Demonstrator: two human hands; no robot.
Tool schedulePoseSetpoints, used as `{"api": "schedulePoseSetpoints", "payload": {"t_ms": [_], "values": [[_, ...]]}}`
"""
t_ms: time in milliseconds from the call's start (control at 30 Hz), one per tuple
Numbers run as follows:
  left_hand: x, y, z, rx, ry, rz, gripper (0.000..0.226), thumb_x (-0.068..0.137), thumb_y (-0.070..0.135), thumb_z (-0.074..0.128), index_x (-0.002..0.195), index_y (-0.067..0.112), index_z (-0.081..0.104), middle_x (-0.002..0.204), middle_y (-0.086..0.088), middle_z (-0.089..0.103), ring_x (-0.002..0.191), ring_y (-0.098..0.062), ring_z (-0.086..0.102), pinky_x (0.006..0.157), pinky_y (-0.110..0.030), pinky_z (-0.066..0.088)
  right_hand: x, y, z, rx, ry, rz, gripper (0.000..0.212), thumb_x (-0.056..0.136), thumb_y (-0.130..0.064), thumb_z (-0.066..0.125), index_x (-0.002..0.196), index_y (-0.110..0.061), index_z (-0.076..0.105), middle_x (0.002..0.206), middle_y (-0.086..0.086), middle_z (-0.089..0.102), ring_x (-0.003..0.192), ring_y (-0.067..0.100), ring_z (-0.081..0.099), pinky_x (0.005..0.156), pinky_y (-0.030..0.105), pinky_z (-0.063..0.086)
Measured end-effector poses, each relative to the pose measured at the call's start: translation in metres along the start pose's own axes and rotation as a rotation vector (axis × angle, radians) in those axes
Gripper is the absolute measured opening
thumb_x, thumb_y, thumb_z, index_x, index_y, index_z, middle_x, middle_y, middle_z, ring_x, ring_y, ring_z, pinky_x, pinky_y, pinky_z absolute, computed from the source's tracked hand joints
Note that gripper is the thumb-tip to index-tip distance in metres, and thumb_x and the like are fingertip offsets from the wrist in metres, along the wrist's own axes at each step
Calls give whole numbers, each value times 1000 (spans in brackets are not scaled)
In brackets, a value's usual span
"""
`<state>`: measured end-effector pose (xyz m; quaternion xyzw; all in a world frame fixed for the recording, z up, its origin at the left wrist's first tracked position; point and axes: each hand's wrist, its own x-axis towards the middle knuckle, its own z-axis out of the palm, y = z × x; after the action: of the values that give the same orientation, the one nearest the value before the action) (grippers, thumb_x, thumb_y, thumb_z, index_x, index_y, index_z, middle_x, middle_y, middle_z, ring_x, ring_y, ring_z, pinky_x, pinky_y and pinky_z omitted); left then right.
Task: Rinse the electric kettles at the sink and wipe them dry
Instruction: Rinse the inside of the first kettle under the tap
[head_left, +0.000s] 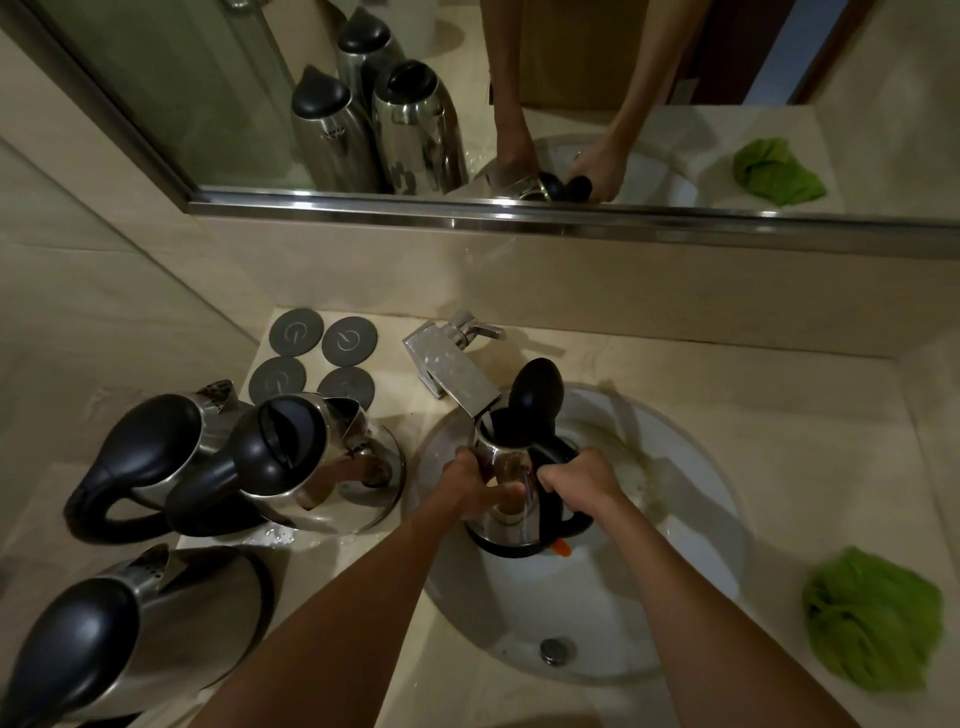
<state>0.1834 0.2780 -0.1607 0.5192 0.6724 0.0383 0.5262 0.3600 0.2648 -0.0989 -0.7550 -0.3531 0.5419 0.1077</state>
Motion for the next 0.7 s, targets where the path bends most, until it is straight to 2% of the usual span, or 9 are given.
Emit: {"api": "schedulePoseSetpoints", "payload": {"t_ms": [100,200,333,600,700], "values": [[-5,4,0,2,1,-16,64,78,34,82,127,12,47,108,4,58,105,-13,55,68,-13,40,0,1,0,-10,4,-3,15,71,-12,67,83,-11,59,69,4,59,60,16,58,51,25,43],[-6,6,0,12,-4,-18,68,77,38,82,129,14,46,116,1,59,112,-16,56,77,-20,44,0,1,0,-12,10,-2,14,72,-13,68,81,-13,57,69,4,58,59,16,57,50,24,40],[-12,11,-1,7,2,-31,68,80,32,80,132,12,42,124,-3,58,119,-19,53,85,-25,43,1,1,0,-1,16,-10,14,72,-12,67,79,-15,55,69,3,58,59,16,57,51,25,40],[-18,13,-2,-31,-3,-22,65,80,31,80,129,12,44,110,4,55,114,-14,54,85,-24,44,0,1,1,-3,2,2,17,70,-12,67,83,-12,57,70,5,59,61,17,57,54,27,44],[-20,16,-3,-41,-1,-23,67,80,29,80,133,11,42,115,2,56,112,-13,52,84,-23,42,1,1,1,-3,-6,5,16,70,-12,67,83,-12,57,69,5,58,61,18,57,54,28,44]]}}
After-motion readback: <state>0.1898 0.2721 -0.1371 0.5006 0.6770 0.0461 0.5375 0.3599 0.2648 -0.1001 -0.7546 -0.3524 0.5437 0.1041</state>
